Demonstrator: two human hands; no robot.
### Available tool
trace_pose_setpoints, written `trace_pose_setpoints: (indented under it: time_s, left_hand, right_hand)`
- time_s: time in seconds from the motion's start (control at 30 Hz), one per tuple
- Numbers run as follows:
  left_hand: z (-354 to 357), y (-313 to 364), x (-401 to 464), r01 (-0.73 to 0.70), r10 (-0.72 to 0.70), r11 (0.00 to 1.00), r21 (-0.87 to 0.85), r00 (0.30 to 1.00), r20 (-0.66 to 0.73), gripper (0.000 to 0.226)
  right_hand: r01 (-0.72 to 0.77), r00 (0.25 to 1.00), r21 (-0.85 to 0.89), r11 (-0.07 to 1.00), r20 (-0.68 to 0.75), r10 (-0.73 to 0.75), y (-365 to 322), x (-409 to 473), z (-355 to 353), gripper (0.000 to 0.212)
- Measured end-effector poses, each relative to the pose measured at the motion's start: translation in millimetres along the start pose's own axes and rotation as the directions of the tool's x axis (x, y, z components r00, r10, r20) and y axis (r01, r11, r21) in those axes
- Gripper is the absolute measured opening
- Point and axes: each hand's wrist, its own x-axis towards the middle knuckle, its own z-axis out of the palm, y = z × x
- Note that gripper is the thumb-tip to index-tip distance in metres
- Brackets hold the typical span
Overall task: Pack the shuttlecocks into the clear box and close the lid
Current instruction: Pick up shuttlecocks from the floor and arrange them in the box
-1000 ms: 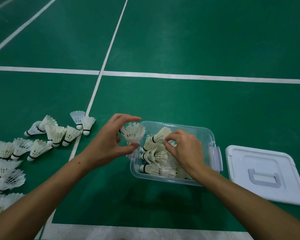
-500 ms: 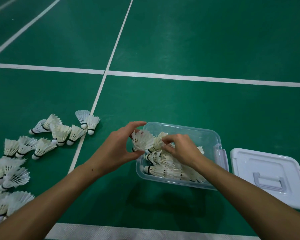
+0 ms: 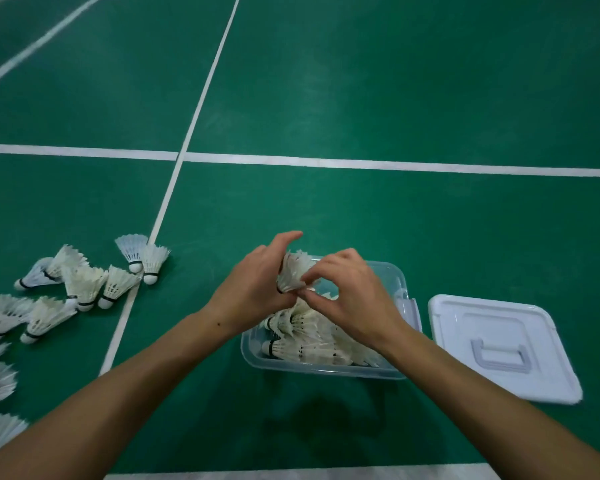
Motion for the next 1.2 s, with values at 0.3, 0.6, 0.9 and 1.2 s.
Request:
trace_pose_setpoints:
  time_s: [0.3,0.6,0.9,1.2]
  left_hand:
    - [12,-5,5,-0.01,0.022,0.965,0.26,0.999,-0.045,0.079]
    - [37,-13,9,-0.002,0.048,0.801,0.598,0.997,-0.061,0.068]
    - [43,-22,12,-0.02,0.058,0.768,0.64,0.998,-0.039,0.06]
    - [42,-22,8,-0.047,0.086,0.774,0.631,0.996,-0.032,0.055]
  right_hand:
    - [-0.202,0.954,-0.12,0.972,-0.248,0.168,34,-13,5,0.015]
    - [-0.214,0.973,-0.255,0.943,-0.142,0.182,23,-14,35,0.017]
    - [-0.388,0.919,-0.006,0.922,0.075,0.387,32,-4,50,0.018]
    - [-0.425,0.893,0.124,0.897,0.221,0.393,35,0,39,0.015]
